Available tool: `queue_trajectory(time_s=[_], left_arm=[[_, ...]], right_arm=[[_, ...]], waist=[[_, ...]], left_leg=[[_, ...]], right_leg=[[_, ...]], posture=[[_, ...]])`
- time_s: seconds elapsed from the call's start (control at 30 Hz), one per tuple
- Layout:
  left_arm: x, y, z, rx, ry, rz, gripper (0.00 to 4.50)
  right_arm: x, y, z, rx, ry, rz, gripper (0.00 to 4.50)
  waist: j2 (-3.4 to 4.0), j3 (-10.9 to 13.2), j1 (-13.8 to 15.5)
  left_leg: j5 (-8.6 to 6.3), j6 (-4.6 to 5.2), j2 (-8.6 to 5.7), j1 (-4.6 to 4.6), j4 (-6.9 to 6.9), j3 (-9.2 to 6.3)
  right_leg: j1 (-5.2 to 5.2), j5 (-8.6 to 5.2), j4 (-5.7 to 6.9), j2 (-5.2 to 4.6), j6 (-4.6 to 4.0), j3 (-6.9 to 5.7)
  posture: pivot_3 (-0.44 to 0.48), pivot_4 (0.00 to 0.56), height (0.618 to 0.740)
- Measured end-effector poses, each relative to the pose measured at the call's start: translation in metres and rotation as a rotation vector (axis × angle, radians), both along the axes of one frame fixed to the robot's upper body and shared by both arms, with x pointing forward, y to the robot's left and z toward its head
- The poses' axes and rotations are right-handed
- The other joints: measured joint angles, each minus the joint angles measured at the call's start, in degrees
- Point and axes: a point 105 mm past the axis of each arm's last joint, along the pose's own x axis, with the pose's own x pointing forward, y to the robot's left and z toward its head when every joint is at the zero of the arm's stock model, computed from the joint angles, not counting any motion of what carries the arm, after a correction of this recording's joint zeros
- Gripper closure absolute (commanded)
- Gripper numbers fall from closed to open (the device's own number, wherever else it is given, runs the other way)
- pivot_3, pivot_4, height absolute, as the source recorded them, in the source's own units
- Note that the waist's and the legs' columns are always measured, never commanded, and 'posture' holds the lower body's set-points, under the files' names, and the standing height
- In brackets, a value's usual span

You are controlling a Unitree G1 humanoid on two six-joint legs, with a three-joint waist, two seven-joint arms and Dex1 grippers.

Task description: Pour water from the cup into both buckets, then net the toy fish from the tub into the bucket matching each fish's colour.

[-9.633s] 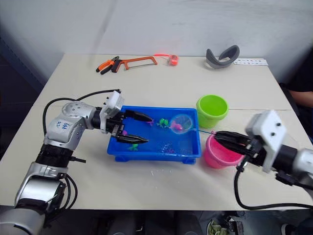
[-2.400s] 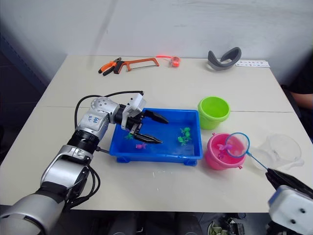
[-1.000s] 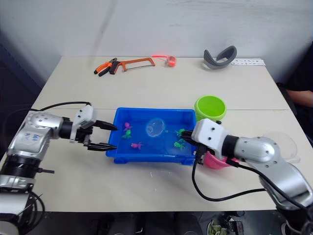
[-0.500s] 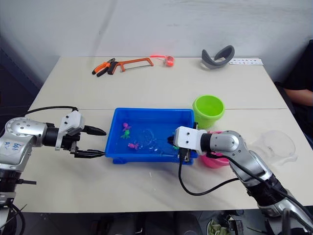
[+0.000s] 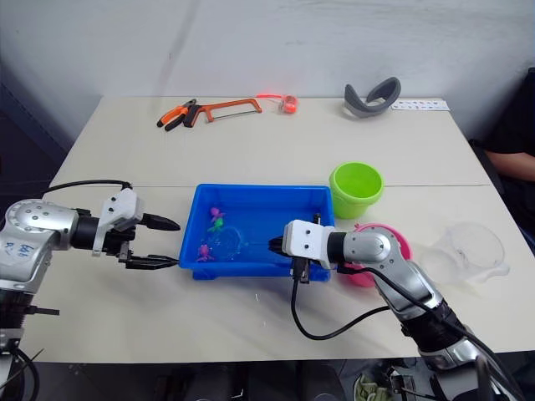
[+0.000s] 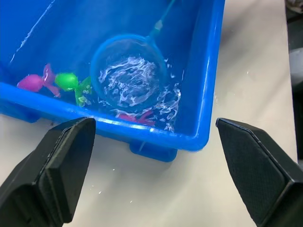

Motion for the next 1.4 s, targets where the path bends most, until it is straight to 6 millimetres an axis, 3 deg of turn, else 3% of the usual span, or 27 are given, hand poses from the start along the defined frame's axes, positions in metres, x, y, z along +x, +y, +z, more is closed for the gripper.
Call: queue_trajectory(time_s=[0.27,0.53,0.77,1.07,1.23,1.3,1.4], left_arm=[[0.002,0.015,0.002,0.037,0.006,0.012,0.06],[0.004,0.012,0.006,0.041,-0.006,-0.002,0.06],[0.009,0.000,0.007,-0.003,-0.023,-0.023,0.06],[0.025,-0.022,0.025,-0.125,-0.056,-0.045,0.06],[0.029,-0.049,0.033,-0.218,-0.043,-0.113,0.06],[0.030,-0.069,0.031,-0.247,-0.023,-0.180,0.06],[0.029,-0.085,0.029,-0.270,-0.001,-0.228,0.06]], right_arm=[[0.002,0.007,-0.009,-0.048,-0.022,0.036,4.50],[-0.008,0.019,-0.008,0.016,0.055,0.106,4.50],[-0.006,0.010,0.013,0.145,0.139,0.050,4.50],[-0.016,-0.023,0.018,0.201,0.193,-0.088,4.50],[-0.031,-0.055,0.033,0.247,0.149,-0.212,4.50],[-0.046,-0.074,0.045,0.289,0.128,-0.296,4.50],[-0.059,-0.084,0.052,0.312,0.119,-0.344,4.50]], waist=[[0.00,0.0,0.0],[0.00,0.0,0.0],[0.00,0.0,0.1],[0.00,0.0,0.3],[-0.01,0.0,0.6],[-0.01,0.0,0.5],[-0.01,0.0,0.5]], left_leg=[[0.00,-0.01,0.00,0.00,0.00,0.02],[-0.01,-0.01,0.04,0.00,0.00,0.01],[-0.01,-0.02,0.04,-0.01,0.00,0.00],[-0.02,-0.01,0.00,-0.02,0.01,-0.02],[-0.02,-0.05,-0.01,-0.06,0.02,-0.02],[-0.01,-0.05,-0.02,-0.05,0.02,-0.01],[-0.01,-0.05,-0.02,-0.04,0.05,-0.01]], right_leg=[[-0.01,0.00,0.00,0.13,0.00,0.01],[0.00,0.00,0.02,0.07,0.00,0.00],[0.00,0.00,0.06,-0.02,0.00,-0.01],[0.02,0.00,0.03,0.15,0.00,-0.02],[0.07,0.01,0.05,0.15,0.02,0.00],[0.08,0.01,0.02,0.20,0.02,0.01],[0.09,0.01,-0.01,0.25,0.03,0.03]], posture=[[0.000,0.150,0.740],[0.000,0.150,0.740],[0.000,0.150,0.740],[0.000,0.150,0.740],[0.000,0.150,0.740],[0.000,0.150,0.740],[0.000,0.150,0.740]])
